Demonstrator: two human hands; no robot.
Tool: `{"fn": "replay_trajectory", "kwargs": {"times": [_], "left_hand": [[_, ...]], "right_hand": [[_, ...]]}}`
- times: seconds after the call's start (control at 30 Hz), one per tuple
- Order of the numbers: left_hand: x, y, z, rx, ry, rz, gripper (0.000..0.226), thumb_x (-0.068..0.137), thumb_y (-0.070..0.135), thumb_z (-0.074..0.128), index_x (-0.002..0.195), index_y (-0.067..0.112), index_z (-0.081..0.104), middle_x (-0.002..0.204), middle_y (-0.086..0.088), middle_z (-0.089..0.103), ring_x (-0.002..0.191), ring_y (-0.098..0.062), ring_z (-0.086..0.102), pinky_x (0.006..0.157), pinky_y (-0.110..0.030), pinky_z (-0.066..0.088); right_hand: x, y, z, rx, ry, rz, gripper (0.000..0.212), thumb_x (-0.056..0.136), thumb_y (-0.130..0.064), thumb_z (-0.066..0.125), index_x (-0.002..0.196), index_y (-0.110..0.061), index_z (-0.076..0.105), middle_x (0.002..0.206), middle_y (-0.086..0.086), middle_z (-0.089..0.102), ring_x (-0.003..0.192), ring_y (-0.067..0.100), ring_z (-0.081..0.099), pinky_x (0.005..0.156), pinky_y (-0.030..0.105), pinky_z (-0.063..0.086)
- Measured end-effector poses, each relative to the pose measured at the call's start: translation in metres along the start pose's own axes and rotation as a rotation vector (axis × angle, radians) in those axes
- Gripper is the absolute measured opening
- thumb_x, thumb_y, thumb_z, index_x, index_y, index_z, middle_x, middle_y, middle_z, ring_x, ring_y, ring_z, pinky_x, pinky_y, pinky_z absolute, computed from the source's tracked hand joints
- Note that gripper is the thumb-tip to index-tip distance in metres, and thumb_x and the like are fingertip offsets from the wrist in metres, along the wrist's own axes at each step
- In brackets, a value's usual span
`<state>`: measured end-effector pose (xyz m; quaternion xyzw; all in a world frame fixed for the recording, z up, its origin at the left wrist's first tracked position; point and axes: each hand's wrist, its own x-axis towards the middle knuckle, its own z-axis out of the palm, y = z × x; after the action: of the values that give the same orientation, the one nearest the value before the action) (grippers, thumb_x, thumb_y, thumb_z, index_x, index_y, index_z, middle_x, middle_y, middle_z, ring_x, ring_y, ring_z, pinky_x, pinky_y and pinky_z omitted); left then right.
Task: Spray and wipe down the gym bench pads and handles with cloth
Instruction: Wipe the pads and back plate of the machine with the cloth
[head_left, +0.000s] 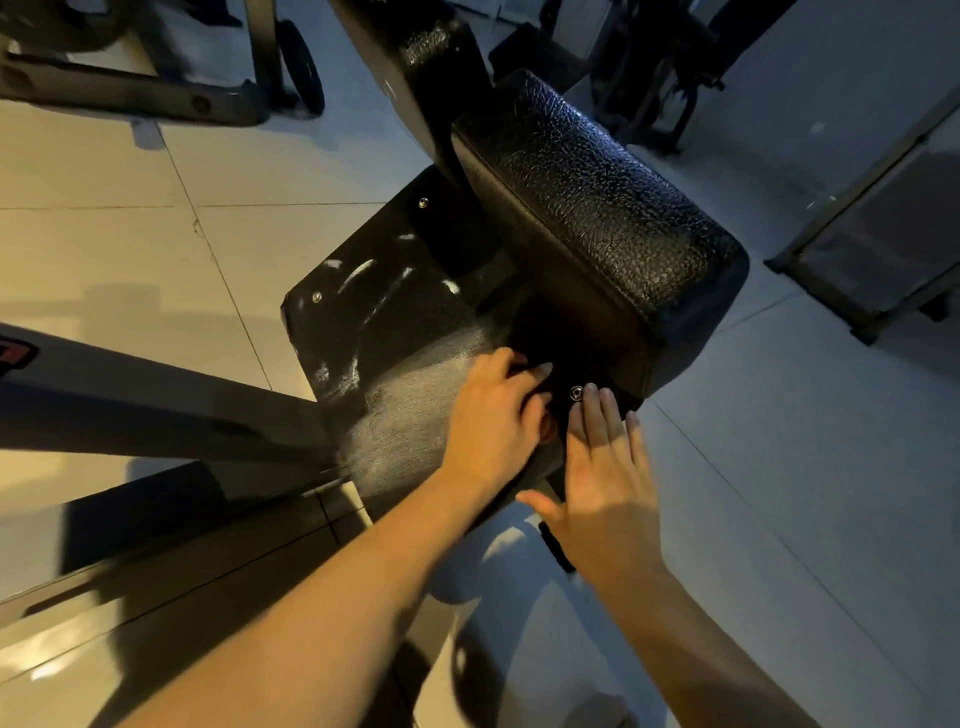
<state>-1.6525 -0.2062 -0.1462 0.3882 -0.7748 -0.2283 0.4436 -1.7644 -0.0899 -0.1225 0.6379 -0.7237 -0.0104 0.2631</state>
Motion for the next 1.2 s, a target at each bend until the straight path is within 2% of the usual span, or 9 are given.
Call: {"fn": "replay_trajectory", "kwargs": {"times": [0.1, 0.2, 0.3, 0.47, 0.6, 0.73, 0.9, 1.03, 1.2], "left_hand": [[0.005, -0.025, -0.005, 0.073, -0.016, 0.157, 0.032, 0.101, 0.028, 0.061, 0.130, 0.018, 0.070, 0.123, -0.008, 0.058, 0.108, -0.026, 0.052, 0.092, -0.035, 0.044], [0.003, -0.073, -0.020, 0.106, 0.110, -0.204, 0.032, 0.102, 0.029, 0.060, 0.130, 0.018, 0.070, 0.123, -0.008, 0.057, 0.108, -0.030, 0.052, 0.094, -0.046, 0.048], [0.005, -0.091, -0.033, 0.127, 0.083, -0.444, 0.036, 0.102, 0.031, 0.058, 0.134, 0.018, 0.067, 0.126, -0.006, 0.055, 0.114, -0.029, 0.050, 0.101, -0.043, 0.046], [-0.026, -0.017, -0.011, -0.002, -0.039, -0.038, 0.038, 0.097, 0.032, 0.059, 0.130, 0.016, 0.070, 0.127, -0.008, 0.057, 0.116, -0.027, 0.053, 0.100, -0.037, 0.044], [-0.019, -0.023, -0.009, -0.030, -0.090, 0.172, 0.035, 0.099, 0.030, 0.062, 0.132, 0.019, 0.069, 0.127, -0.005, 0.056, 0.116, -0.025, 0.053, 0.097, -0.033, 0.045], [0.014, -0.040, -0.006, -0.062, 0.026, -0.043, 0.030, 0.095, 0.023, 0.068, 0.125, 0.018, 0.073, 0.122, -0.007, 0.057, 0.113, -0.028, 0.054, 0.099, -0.039, 0.044], [0.048, -0.058, -0.017, -0.006, 0.109, -0.393, 0.036, 0.099, 0.027, 0.064, 0.134, 0.020, 0.068, 0.125, -0.005, 0.054, 0.117, -0.029, 0.048, 0.100, -0.033, 0.038], [0.014, -0.021, -0.013, -0.101, 0.015, -0.132, 0.027, 0.092, 0.023, 0.070, 0.117, 0.018, 0.077, 0.113, -0.004, 0.058, 0.108, -0.026, 0.054, 0.096, -0.036, 0.042], [0.004, -0.014, -0.013, -0.123, -0.130, 0.109, 0.029, 0.095, 0.026, 0.067, 0.122, 0.022, 0.075, 0.119, -0.002, 0.056, 0.110, -0.020, 0.052, 0.097, -0.029, 0.042]], "right_hand": [[-0.001, 0.003, 0.002, 0.003, 0.003, 0.008, 0.103, 0.080, -0.066, 0.068, 0.150, 0.006, 0.042, 0.161, 0.023, 0.033, 0.152, 0.036, 0.027, 0.123, 0.053, 0.022], [-0.002, 0.001, 0.007, 0.046, 0.066, -0.001, 0.096, 0.088, -0.069, 0.044, 0.149, 0.006, 0.042, 0.161, 0.023, 0.032, 0.151, 0.037, 0.029, 0.125, 0.050, 0.017], [-0.003, 0.001, 0.012, 0.082, 0.115, -0.004, 0.096, 0.091, -0.070, 0.040, 0.147, 0.007, 0.044, 0.160, 0.024, 0.033, 0.150, 0.039, 0.030, 0.127, 0.048, 0.014], [-0.001, 0.000, 0.009, 0.063, 0.069, -0.001, 0.099, 0.081, -0.063, 0.064, 0.148, 0.007, 0.043, 0.160, 0.024, 0.033, 0.152, 0.038, 0.027, 0.126, 0.051, 0.016], [-0.002, -0.001, 0.005, 0.060, 0.053, 0.013, 0.104, 0.074, -0.058, 0.074, 0.148, 0.007, 0.043, 0.160, 0.024, 0.035, 0.151, 0.038, 0.028, 0.123, 0.054, 0.022], [-0.006, -0.005, 0.009, 0.078, 0.099, 0.017, 0.097, 0.076, -0.056, 0.073, 0.145, 0.007, 0.048, 0.159, 0.025, 0.036, 0.150, 0.039, 0.031, 0.121, 0.053, 0.026], [-0.007, -0.003, 0.014, 0.094, 0.145, -0.008, 0.087, 0.091, -0.063, 0.047, 0.144, 0.006, 0.049, 0.157, 0.024, 0.038, 0.147, 0.041, 0.035, 0.121, 0.051, 0.025], [-0.009, -0.001, 0.012, 0.094, 0.120, -0.011, 0.092, 0.084, -0.060, 0.064, 0.144, 0.008, 0.049, 0.158, 0.025, 0.037, 0.148, 0.040, 0.034, 0.118, 0.056, 0.033], [-0.006, -0.001, 0.010, 0.053, -0.006, 0.027, 0.097, 0.084, -0.064, 0.064, 0.151, 0.003, 0.042, 0.163, 0.020, 0.030, 0.152, 0.036, 0.027, 0.121, 0.051, 0.026]]}}
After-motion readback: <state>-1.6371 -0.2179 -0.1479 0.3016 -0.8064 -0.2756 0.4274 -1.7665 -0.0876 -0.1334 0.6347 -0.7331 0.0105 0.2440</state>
